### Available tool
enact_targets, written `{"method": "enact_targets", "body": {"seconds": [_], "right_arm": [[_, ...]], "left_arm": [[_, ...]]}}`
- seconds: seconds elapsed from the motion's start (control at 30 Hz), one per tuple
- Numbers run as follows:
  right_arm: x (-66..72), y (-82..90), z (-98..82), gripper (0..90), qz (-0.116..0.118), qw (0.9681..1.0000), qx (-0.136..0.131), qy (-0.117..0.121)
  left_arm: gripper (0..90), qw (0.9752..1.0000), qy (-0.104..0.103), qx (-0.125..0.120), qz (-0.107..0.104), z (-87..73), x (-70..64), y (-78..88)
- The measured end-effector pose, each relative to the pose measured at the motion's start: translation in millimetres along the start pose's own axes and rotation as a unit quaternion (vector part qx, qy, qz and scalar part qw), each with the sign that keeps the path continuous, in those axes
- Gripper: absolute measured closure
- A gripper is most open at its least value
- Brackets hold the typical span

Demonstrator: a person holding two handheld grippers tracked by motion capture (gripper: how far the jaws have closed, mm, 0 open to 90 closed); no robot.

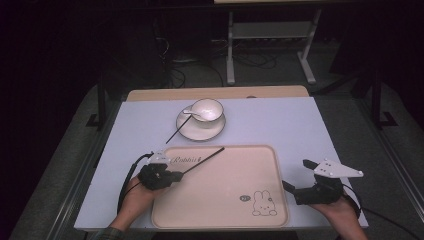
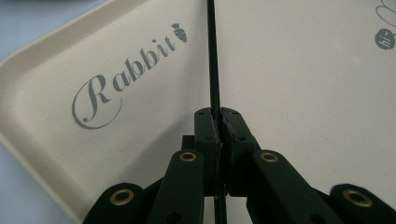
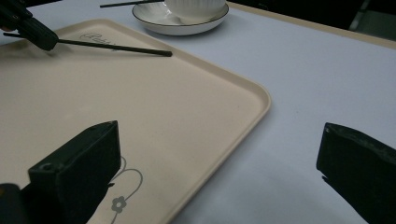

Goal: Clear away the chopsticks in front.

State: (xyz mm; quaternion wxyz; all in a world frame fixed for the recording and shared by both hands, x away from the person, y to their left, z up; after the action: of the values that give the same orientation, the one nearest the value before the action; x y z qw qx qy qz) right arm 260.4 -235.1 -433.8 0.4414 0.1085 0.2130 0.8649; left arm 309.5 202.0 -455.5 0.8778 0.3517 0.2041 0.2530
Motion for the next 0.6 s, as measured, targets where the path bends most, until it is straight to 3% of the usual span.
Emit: {"method": "enact_targets", "body": {"seconds": [0.27,0.6], "right_arm": [[0.7,0.1,0.3,0.0,0.001,1.0000,0.002,0.000],[0.8,0.2,0.4,0.0,0.001,1.0000,0.001,0.000]], "left_arm": [[85.1,0.9998,-0.009,0.017,0.001,-2.4,-1.9,-7.6],[80.0,0.9999,-0.007,0.007,-0.004,-1.3,0.1,-4.3]]}}
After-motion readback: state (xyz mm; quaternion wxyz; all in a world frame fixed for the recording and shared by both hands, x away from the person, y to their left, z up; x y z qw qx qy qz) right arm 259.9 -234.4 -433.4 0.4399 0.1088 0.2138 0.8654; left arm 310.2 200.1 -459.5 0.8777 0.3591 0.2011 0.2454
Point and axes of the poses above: each handheld gripper's, and its own axes: y roughly backward along the jaws, z roughly out of its top, x roughly to its left, the point moved 3 cm from there along -y, roughly forward along the jaws, and after that the axes turned 4 degrees about -z, right-handed, at the moved point
